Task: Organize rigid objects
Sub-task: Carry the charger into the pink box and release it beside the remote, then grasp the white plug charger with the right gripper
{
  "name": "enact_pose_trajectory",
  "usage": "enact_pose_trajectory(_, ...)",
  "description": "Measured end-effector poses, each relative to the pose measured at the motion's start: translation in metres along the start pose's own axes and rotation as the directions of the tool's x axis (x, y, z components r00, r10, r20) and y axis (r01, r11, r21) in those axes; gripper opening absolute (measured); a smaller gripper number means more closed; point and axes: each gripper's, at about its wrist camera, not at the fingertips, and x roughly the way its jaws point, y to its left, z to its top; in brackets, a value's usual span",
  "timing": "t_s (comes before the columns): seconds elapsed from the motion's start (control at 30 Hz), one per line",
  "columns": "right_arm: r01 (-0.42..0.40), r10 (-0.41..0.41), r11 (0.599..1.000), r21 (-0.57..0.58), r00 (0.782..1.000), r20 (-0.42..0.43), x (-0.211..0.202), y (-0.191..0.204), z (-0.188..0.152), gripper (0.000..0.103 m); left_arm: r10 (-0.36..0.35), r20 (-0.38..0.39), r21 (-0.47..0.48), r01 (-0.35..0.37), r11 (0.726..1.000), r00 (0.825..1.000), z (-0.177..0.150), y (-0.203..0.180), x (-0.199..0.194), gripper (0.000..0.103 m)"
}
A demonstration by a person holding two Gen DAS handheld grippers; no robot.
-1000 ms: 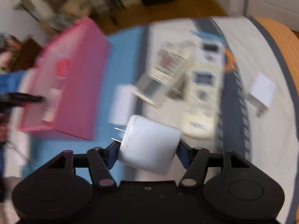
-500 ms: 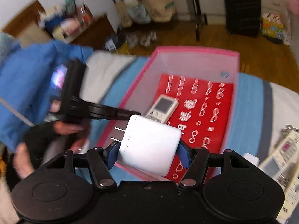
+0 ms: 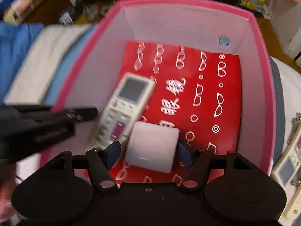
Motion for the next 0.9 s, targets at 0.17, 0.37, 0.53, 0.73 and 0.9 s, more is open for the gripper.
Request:
enact_pose_trajectory(0.17, -0.142, 0.142, 0.990, 0.002, 0.985, 0.097, -0.056, -0.028, -0.016, 0.069, 0.009, 0.002, 0.009, -0.009, 1.000, 1.000, 0.000, -0.003, -0.001, 0.007)
enact_pose_trajectory(0.37, -0.193, 0.208, 0.977, -0.088, 0.955, 0.210, -0.138, -0.064, -0.050, 0.069, 0.022, -0.001, 0.009, -0.022, 1.000, 1.000, 0.000, -0.005, -0.001, 0.007)
enact_pose_trajectory(0.53, -0.112, 0.124, 0.992, -0.063, 0.963, 0.238, -0.160, -0.115, -0.081, 0.069, 0.032, -0.007, 0.002, -0.032, 0.999, 0.999, 0.001, -0.006, -0.001, 0.007)
enact_pose_trajectory(0.73, -0.081, 0.060, 0.984, 0.159, 0.989, 0.133, -0.119, -0.183, -0.110, 0.069, 0.035, 0.001, -0.006, -0.035, 0.999, 0.999, 0.001, -0.006, -0.003, 0.007)
enact_pose_trajectory(0.9, -0.012, 0.002, 0.993, 0.115, 0.996, 0.091, -0.091, -0.190, -0.128, 0.069, 0.033, 0.009, -0.008, -0.033, 0.999, 0.999, 0.001, -0.005, -0.006, 0.007)
